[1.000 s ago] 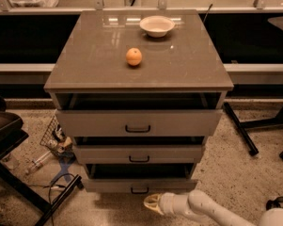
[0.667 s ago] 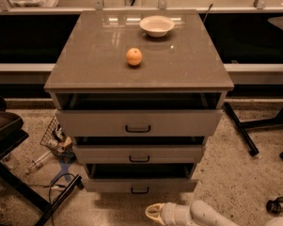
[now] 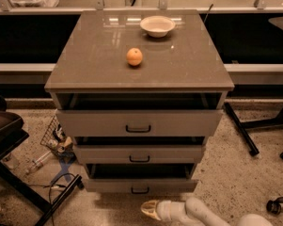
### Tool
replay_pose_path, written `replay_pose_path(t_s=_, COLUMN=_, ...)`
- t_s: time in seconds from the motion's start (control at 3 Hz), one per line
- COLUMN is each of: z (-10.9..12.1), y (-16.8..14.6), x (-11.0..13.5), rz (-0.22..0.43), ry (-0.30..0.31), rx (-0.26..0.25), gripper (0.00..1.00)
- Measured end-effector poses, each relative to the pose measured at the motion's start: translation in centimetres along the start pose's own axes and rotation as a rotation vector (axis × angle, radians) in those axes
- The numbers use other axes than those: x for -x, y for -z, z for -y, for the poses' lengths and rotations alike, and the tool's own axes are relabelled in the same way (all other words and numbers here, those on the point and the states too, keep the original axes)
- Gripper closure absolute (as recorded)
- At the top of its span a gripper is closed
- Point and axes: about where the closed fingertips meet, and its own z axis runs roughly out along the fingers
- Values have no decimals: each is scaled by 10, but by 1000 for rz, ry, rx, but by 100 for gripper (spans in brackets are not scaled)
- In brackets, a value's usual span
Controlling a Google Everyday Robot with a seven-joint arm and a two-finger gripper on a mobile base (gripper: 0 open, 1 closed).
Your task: Close bottom drawer
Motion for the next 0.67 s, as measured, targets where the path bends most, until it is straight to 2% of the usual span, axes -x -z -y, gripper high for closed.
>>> replay_pose_path(t_s=0.33, z=54, y=-12, x=-7, rz=48, ry=22, rx=-34, gripper=100)
replay_pose_path(t_s=0.67, z=77, y=-12, x=-8, rz=52, ry=37, rx=-56, gripper=100)
